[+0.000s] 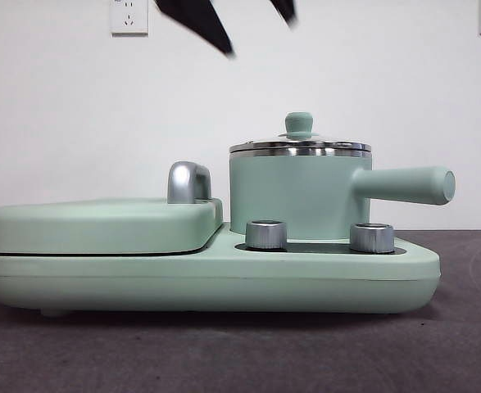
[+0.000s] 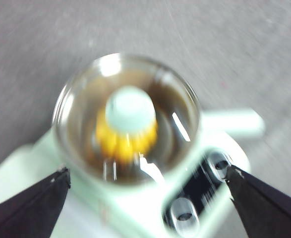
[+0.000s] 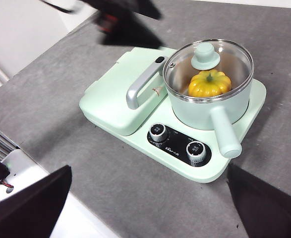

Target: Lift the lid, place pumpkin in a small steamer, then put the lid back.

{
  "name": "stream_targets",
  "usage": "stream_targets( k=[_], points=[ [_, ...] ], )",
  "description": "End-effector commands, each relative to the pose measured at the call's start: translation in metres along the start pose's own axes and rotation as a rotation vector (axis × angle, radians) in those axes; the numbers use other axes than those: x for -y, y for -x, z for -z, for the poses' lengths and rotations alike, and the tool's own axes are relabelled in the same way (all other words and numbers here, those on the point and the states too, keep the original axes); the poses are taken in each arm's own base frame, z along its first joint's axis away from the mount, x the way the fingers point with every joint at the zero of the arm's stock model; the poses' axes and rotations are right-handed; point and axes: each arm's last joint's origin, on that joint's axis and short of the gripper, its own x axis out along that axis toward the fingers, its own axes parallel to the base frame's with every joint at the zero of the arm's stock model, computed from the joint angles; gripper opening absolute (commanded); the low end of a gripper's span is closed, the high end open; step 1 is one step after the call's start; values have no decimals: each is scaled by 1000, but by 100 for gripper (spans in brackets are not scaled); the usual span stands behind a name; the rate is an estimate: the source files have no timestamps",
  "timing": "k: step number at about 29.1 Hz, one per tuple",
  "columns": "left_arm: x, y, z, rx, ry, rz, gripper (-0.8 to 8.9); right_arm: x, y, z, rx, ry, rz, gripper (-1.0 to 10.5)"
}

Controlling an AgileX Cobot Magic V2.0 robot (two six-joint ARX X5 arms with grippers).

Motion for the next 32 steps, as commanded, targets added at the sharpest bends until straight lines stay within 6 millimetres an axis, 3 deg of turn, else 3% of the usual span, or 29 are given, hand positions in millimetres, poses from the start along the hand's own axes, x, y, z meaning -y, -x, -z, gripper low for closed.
stream_targets(
  k=[1, 5, 11, 16, 22, 27, 29, 30, 31, 32],
  points=[
    [6, 43, 6, 22, 12, 2, 502, -1, 1, -3, 17, 19, -8, 491],
    [19, 99, 42, 17, 40, 3, 500, -1, -1, -3, 10, 21, -10, 491],
    [32, 141, 104, 120, 139, 0, 496, -1, -5, -6, -3, 41, -12, 490],
    [40, 159, 154, 278, 180, 0, 496, 0, -10, -8, -26, 36, -22, 491],
    [47, 165, 204, 367, 266, 9, 496, 0, -20, -12, -66, 49, -76, 490],
    [50, 168, 223, 363, 298, 5, 490, -1, -26, -14, -101, 40, -133, 490],
    [50, 170, 225, 367, 297, 5, 384, -1, -28, -15, -107, 40, -140, 485],
    [50, 170, 225, 365, 290, 4, 195, -1, -28, -15, -108, 40, -145, 407],
    [50, 170, 226, 360, 282, 2, -18, -1, -28, -15, -113, 39, -155, 188],
    [50, 170, 226, 358, 279, 1, 29, -2, -28, -14, -115, 43, -165, -29]
  ],
)
